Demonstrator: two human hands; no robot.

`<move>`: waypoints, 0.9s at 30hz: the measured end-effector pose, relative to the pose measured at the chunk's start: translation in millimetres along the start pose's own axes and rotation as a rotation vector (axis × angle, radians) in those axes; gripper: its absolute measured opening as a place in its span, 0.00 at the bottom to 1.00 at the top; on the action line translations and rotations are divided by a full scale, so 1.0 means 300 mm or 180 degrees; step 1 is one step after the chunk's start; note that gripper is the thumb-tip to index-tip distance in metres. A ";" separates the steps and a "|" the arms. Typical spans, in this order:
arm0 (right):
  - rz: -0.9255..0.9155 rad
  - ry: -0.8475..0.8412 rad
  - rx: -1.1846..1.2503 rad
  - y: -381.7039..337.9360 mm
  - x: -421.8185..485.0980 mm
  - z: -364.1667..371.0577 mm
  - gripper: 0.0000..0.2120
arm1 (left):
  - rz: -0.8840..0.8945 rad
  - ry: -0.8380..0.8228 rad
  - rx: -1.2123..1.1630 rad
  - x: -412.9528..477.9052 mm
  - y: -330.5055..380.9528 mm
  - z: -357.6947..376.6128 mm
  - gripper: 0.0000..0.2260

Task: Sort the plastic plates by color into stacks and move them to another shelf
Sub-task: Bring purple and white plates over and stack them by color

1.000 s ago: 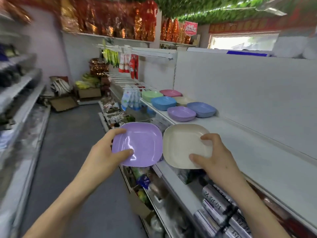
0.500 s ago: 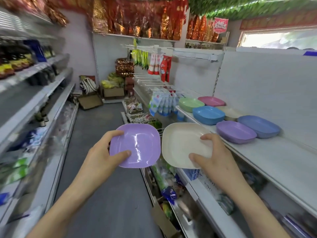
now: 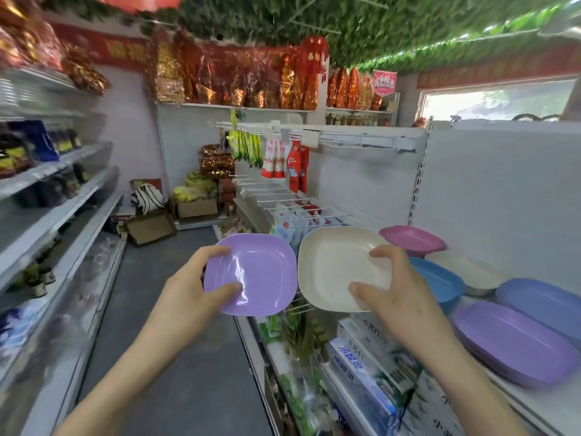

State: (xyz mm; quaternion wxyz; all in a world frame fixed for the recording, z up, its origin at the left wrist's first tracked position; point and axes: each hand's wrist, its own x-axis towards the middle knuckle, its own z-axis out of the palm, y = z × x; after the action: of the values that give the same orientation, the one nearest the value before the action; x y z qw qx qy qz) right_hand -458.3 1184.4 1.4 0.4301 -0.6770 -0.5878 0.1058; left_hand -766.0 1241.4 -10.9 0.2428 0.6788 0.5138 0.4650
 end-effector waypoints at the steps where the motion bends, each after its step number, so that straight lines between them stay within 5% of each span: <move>1: -0.0028 0.0047 -0.0023 0.003 0.041 0.011 0.27 | 0.0074 -0.0002 -0.0004 0.053 -0.007 0.006 0.22; 8: 0.0237 0.0399 -0.0302 0.084 0.183 -0.025 0.27 | 0.0332 -0.0303 -0.0135 0.344 -0.026 0.174 0.21; 27: 0.1773 0.2176 -0.1033 0.221 0.086 -0.269 0.26 | 0.1429 -0.2209 -0.1001 0.809 0.130 0.858 0.27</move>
State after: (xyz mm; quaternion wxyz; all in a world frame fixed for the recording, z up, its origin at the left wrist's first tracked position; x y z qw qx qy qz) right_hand -351.9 1174.3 13.0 0.4429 -0.8634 -0.2174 -0.1051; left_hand -511.4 1489.8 -2.6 0.3943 0.8443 0.1646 0.3233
